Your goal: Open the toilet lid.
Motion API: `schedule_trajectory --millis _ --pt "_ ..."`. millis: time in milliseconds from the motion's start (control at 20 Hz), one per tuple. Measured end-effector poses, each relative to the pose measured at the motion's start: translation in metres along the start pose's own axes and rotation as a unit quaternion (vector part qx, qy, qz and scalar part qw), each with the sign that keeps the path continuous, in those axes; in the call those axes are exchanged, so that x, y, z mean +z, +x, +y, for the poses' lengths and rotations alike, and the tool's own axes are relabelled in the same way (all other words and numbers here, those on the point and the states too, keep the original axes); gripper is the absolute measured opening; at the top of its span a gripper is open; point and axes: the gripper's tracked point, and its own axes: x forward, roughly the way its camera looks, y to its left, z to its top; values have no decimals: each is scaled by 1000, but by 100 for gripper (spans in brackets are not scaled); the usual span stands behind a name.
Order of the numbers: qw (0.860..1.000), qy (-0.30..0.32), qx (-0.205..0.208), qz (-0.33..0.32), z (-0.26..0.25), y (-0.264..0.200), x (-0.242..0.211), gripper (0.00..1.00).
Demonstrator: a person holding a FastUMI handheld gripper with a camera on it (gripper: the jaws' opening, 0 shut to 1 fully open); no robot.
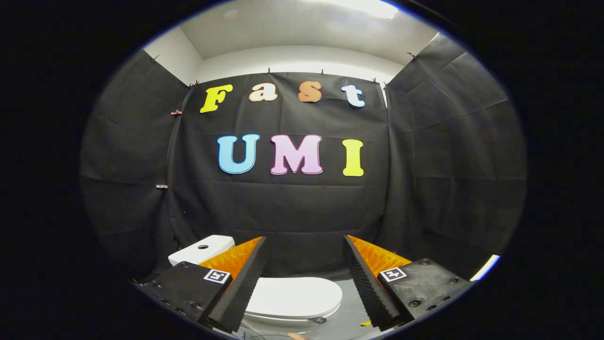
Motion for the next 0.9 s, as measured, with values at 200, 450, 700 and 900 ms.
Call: schedule_trajectory --millis 200,450,700,900 --pt "1000 4 -10 7 -2 1 -4 99" --pt "1000 13 -16 19 -17 0 -15 99" --pt "999 36 -29 28 -31 7 -27 99" --pt "996 60 -42 46 -55 15 -49 99"
